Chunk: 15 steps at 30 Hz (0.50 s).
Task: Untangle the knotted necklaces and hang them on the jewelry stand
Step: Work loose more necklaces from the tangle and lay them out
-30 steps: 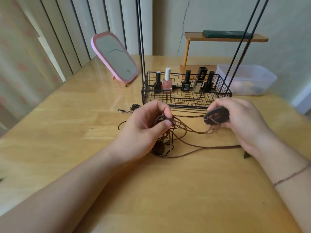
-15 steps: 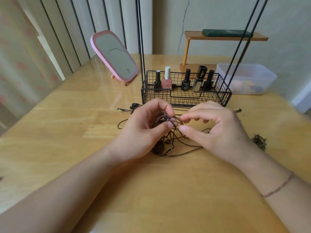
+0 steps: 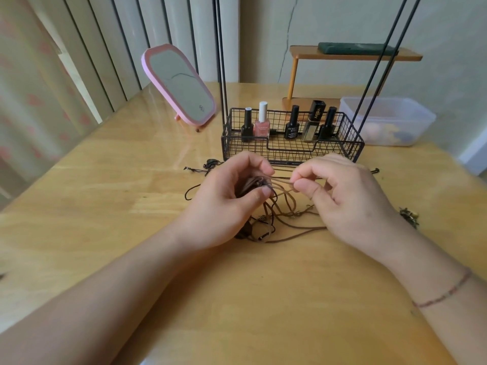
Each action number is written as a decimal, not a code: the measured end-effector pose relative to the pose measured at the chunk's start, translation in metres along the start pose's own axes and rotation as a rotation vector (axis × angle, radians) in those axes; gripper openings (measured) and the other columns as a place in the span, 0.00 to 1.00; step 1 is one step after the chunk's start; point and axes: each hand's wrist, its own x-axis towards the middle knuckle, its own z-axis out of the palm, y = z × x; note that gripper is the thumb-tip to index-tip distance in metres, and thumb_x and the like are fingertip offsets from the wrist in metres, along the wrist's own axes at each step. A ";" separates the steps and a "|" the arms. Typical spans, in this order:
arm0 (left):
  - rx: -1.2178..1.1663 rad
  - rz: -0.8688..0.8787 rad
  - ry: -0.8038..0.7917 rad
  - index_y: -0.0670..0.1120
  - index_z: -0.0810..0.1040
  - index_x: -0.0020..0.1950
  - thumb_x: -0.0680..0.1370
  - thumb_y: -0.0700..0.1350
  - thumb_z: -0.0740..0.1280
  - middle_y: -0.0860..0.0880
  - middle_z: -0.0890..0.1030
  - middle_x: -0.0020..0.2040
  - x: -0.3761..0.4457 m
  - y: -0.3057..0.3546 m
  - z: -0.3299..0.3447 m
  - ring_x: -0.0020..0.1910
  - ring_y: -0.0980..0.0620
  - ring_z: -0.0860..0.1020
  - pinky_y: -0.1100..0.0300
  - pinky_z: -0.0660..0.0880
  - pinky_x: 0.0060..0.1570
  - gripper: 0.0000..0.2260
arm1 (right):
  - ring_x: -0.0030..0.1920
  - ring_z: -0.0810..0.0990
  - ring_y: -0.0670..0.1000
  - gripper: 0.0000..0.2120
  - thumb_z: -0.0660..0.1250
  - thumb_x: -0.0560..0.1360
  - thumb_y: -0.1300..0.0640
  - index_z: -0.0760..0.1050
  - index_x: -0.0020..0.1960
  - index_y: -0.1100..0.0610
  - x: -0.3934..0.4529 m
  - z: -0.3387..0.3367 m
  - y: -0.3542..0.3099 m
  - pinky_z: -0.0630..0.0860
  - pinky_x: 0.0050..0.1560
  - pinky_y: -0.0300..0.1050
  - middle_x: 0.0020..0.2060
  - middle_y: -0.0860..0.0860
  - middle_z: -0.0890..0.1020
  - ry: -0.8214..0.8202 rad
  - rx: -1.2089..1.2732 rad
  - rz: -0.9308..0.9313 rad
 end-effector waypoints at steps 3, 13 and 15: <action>0.002 0.005 -0.004 0.48 0.76 0.53 0.77 0.40 0.68 0.49 0.79 0.44 0.000 0.001 0.002 0.44 0.45 0.77 0.53 0.75 0.45 0.07 | 0.40 0.76 0.39 0.06 0.61 0.82 0.56 0.74 0.46 0.50 -0.001 0.000 -0.002 0.70 0.40 0.32 0.37 0.41 0.78 -0.087 0.147 0.061; -0.087 0.098 0.040 0.43 0.75 0.50 0.77 0.35 0.66 0.42 0.77 0.41 0.000 0.005 -0.003 0.36 0.43 0.71 0.48 0.72 0.36 0.04 | 0.43 0.76 0.40 0.04 0.74 0.74 0.53 0.79 0.44 0.46 -0.004 0.002 -0.004 0.67 0.42 0.29 0.38 0.38 0.79 -0.050 0.129 0.014; -0.076 0.098 0.058 0.44 0.75 0.50 0.77 0.35 0.66 0.40 0.76 0.40 0.000 0.005 -0.004 0.35 0.42 0.71 0.49 0.71 0.36 0.05 | 0.39 0.78 0.44 0.08 0.71 0.76 0.57 0.77 0.45 0.45 -0.003 0.001 -0.002 0.72 0.39 0.33 0.38 0.42 0.81 -0.030 0.210 0.070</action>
